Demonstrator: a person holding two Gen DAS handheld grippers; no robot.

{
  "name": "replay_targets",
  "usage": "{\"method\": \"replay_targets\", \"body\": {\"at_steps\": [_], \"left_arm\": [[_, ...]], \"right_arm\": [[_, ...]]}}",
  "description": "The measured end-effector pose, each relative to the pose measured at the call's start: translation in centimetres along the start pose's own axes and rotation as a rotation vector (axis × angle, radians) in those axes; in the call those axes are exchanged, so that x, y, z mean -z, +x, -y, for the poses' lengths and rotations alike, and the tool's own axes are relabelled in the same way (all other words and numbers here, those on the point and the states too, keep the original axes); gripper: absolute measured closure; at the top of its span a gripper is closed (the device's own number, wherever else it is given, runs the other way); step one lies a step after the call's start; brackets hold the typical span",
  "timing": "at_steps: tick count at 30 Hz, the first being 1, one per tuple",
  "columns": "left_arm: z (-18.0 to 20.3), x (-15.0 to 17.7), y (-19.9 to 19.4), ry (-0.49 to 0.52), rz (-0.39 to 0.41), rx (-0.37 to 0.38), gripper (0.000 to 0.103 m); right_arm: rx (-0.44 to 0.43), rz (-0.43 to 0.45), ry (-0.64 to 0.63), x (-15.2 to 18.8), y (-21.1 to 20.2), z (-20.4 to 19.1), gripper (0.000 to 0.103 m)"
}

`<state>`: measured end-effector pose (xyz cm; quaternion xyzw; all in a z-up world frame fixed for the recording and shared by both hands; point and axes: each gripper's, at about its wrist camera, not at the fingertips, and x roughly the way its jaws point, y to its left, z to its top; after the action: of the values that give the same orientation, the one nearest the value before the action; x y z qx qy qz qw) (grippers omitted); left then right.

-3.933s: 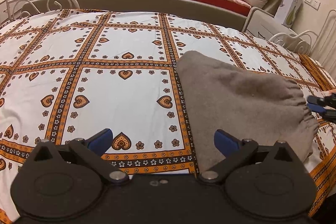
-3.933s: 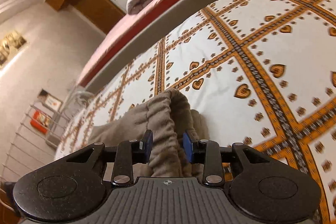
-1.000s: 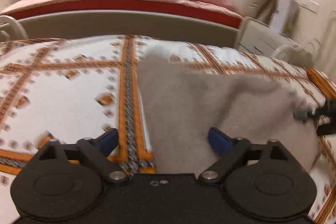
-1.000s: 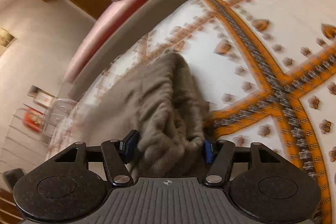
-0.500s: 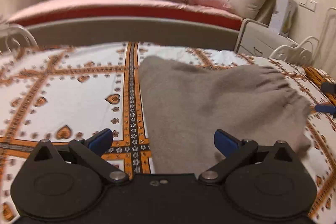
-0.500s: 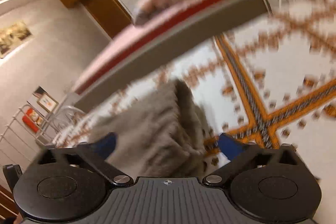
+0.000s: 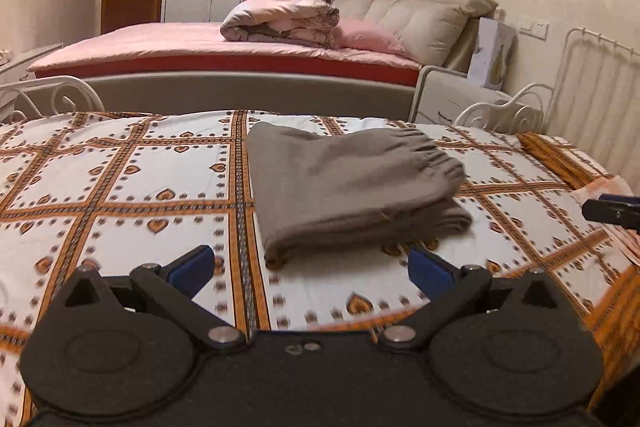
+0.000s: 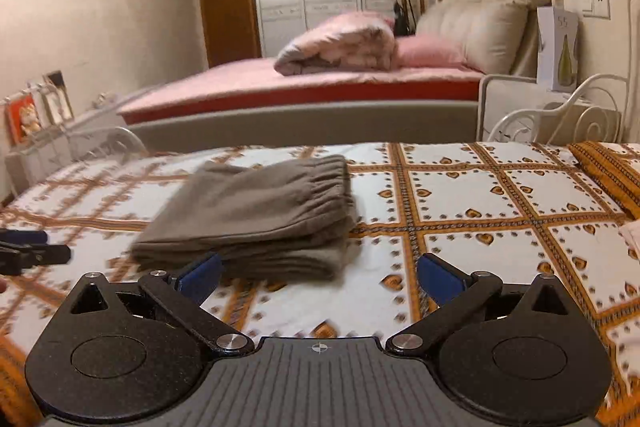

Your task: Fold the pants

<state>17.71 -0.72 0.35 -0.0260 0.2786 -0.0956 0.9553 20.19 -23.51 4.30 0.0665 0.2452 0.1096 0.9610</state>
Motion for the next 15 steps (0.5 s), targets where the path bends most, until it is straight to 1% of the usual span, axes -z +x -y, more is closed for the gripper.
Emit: {"method": "replay_targets", "body": {"at_steps": [1, 4, 6, 8, 9, 15], "left_arm": [[0.2, 0.4, -1.0, 0.004, 0.01, 0.002, 0.006], [1.1, 1.4, -3.1, 0.035, 0.031, -0.03, 0.006], [1.6, 1.9, -4.2, 0.028, 0.038, -0.032, 0.006], [2.0, 2.3, -5.2, 0.018, 0.044, -0.018, 0.006], [2.2, 2.4, -5.6, 0.018, 0.048, -0.019, 0.006], [2.9, 3.5, -6.8, 0.027, 0.06, -0.031, 0.006]], "right_arm": [[-0.011, 0.001, 0.017, 0.6, -0.8, -0.4, 0.0], [-0.031, 0.039, 0.039, 1.6, -2.8, -1.6, 0.0], [-0.043, 0.037, 0.041, 2.1, -3.4, -2.6, 0.0], [-0.045, 0.042, 0.021, 2.6, -3.7, -3.9, 0.0], [-0.046, 0.047, 0.006, 2.6, -4.6, -4.5, 0.0], [-0.086, 0.045, -0.066, 4.0, -5.6, -6.9, 0.0]]}}
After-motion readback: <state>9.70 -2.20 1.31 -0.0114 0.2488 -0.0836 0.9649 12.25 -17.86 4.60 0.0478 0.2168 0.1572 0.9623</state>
